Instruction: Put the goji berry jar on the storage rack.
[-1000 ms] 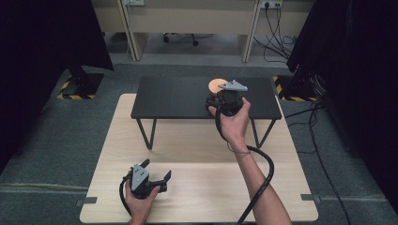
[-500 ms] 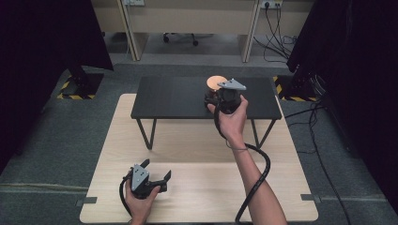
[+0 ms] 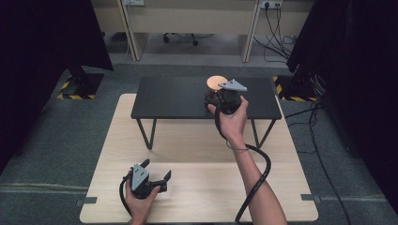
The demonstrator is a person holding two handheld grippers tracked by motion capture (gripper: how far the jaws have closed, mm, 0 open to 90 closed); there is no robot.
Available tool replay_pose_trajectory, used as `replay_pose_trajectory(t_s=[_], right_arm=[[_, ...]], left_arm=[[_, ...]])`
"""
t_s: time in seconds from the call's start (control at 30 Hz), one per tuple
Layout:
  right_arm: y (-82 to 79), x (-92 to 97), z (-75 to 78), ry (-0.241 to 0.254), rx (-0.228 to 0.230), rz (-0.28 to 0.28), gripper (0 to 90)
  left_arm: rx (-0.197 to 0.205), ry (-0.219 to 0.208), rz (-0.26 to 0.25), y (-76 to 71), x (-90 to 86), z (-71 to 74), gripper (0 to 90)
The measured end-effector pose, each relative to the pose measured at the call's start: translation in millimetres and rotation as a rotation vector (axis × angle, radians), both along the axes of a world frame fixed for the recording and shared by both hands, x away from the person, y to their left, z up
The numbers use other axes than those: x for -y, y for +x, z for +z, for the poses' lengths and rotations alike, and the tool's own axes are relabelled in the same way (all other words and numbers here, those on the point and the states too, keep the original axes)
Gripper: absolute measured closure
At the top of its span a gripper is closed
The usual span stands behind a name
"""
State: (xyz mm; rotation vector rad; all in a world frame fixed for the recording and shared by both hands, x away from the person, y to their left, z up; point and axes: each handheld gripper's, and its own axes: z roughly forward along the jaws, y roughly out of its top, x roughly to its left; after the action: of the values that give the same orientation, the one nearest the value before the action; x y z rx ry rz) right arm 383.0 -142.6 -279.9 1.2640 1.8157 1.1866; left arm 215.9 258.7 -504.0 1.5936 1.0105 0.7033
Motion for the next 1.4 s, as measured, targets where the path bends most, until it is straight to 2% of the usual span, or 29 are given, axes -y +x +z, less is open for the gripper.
replay_pose_trajectory(t_s=[0.6,0.63,0.73,0.77,0.8,0.83,0.97,1.17,1.2,1.23,1.27,1.3,1.33,1.4], right_arm=[[-1.0,-2.6,0.0,-0.003,0.003,-0.010,24.9],[-1.4,-3.4,-0.3,-0.007,0.006,-0.012,23.6],[-3.4,-4.7,-0.1,-0.006,0.009,-0.014,10.3],[-3.4,-4.7,-0.1,-0.006,0.009,-0.014,10.3],[-5.4,-5.1,1.5,-0.011,0.009,-0.010,2.6],[-7.4,-6.1,2.3,-0.013,0.009,-0.018,0.6],[-16.0,-4.4,2.7,-0.014,0.035,-0.027,0.5],[-37.1,10.5,4.6,0.009,0.057,0.011,0.5],[-44.7,15.7,4.2,0.015,0.064,0.022,0.5],[-44.7,15.7,4.2,0.015,0.064,0.022,0.5],[-52.4,20.8,2.6,0.023,0.070,0.032,0.4],[-52.4,20.8,2.6,0.023,0.070,0.032,0.4],[-59.8,25.0,0.6,0.028,0.073,0.041,0.4],[-63.2,27.1,-0.1,0.030,0.073,0.045,0.4]], left_arm=[[0.000,-0.003,-0.002,0.4,-0.1,-0.2,0.7],[0.000,-0.003,-0.002,0.3,-0.1,-0.2,0.7],[-0.001,-0.003,-0.002,0.4,0.0,-0.1,0.7],[-0.001,-0.003,-0.002,0.4,0.0,-0.1,0.7],[-0.001,-0.001,-0.002,0.4,0.3,0.0,0.6],[0.000,-0.001,-0.002,0.3,0.4,-0.1,0.7],[0.000,-0.003,-0.002,0.2,-0.1,-0.2,0.7],[0.000,-0.001,-0.002,0.1,0.5,-0.1,0.7],[0.000,-0.001,-0.001,0.1,0.3,-0.1,0.7],[0.000,-0.001,-0.001,0.1,0.3,-0.1,0.7],[0.001,-0.001,-0.001,0.0,0.5,-0.2,0.7],[0.001,0.000,-0.001,0.0,0.6,-0.1,0.7],[0.001,0.000,-0.001,0.0,0.7,-0.2,0.7],[0.001,0.000,-0.001,0.0,0.7,-0.1,0.7]])
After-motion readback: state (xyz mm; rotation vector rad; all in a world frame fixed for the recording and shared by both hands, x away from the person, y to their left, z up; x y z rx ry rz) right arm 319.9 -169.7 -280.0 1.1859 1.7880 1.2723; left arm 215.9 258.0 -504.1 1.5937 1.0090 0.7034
